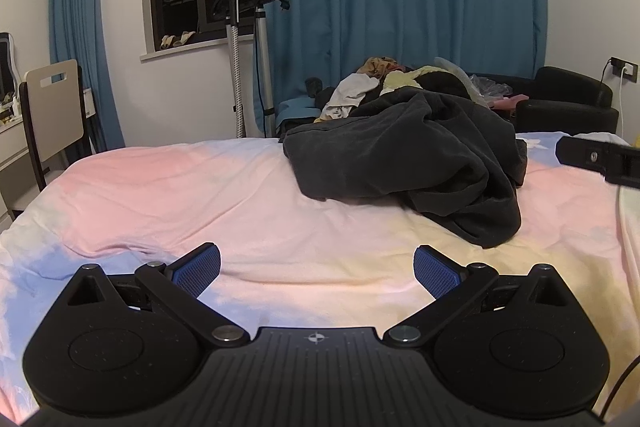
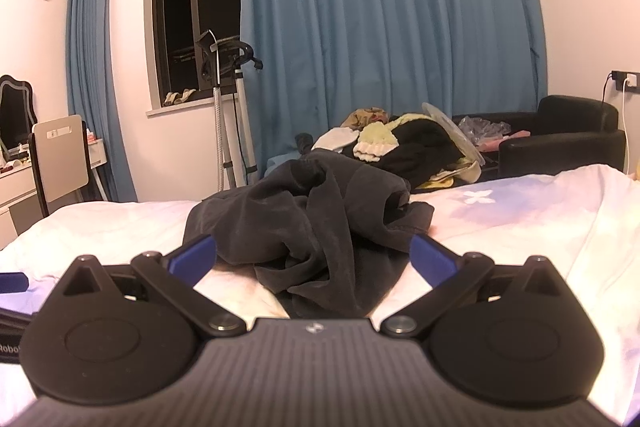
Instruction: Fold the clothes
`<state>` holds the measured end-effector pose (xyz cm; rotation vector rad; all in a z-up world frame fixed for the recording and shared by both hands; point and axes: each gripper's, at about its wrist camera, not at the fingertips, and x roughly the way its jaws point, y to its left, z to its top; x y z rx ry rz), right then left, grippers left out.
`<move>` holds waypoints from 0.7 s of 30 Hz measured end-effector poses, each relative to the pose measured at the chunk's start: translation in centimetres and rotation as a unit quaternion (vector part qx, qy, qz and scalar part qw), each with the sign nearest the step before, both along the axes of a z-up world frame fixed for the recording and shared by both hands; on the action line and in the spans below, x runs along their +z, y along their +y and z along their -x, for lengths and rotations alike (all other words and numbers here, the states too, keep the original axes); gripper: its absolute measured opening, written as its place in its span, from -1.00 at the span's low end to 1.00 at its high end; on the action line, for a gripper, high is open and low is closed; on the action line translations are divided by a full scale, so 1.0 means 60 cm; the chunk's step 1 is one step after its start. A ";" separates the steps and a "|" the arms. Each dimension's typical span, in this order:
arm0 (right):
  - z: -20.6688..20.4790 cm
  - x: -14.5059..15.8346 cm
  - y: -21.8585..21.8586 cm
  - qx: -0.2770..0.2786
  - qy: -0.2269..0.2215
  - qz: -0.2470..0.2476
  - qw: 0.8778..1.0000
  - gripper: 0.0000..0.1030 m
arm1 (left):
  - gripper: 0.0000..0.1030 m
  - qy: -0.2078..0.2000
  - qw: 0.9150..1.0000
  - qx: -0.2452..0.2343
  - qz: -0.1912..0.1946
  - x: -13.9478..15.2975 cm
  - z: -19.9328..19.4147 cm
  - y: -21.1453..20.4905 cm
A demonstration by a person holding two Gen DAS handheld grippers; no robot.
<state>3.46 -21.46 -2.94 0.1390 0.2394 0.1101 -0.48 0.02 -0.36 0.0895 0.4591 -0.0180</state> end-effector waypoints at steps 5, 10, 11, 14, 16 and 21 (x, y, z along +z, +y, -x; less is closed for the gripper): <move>-0.007 0.018 -0.021 -0.009 -0.015 -0.022 1.000 1.00 | 1.00 -0.007 1.000 -0.005 -0.020 -0.002 -0.010 -0.013; -0.013 0.041 -0.067 -0.036 -0.038 -0.069 0.996 1.00 | 1.00 -0.023 0.997 -0.044 -0.051 0.012 -0.033 -0.057; -0.013 0.044 -0.079 -0.041 -0.043 -0.081 0.995 1.00 | 1.00 -0.025 0.997 -0.058 -0.054 0.016 -0.041 -0.071; -0.009 0.053 -0.110 -0.075 -0.055 -0.094 0.991 1.00 | 1.00 -0.032 0.993 -0.099 -0.050 0.033 -0.075 -0.113; -0.006 0.054 -0.130 -0.100 -0.063 -0.095 0.988 1.00 | 1.00 -0.040 0.992 -0.114 -0.044 0.046 -0.108 -0.147; -0.006 0.037 -0.174 -0.155 -0.074 -0.096 0.980 1.00 | 1.00 -0.028 0.984 -0.177 -0.011 0.062 -0.208 -0.234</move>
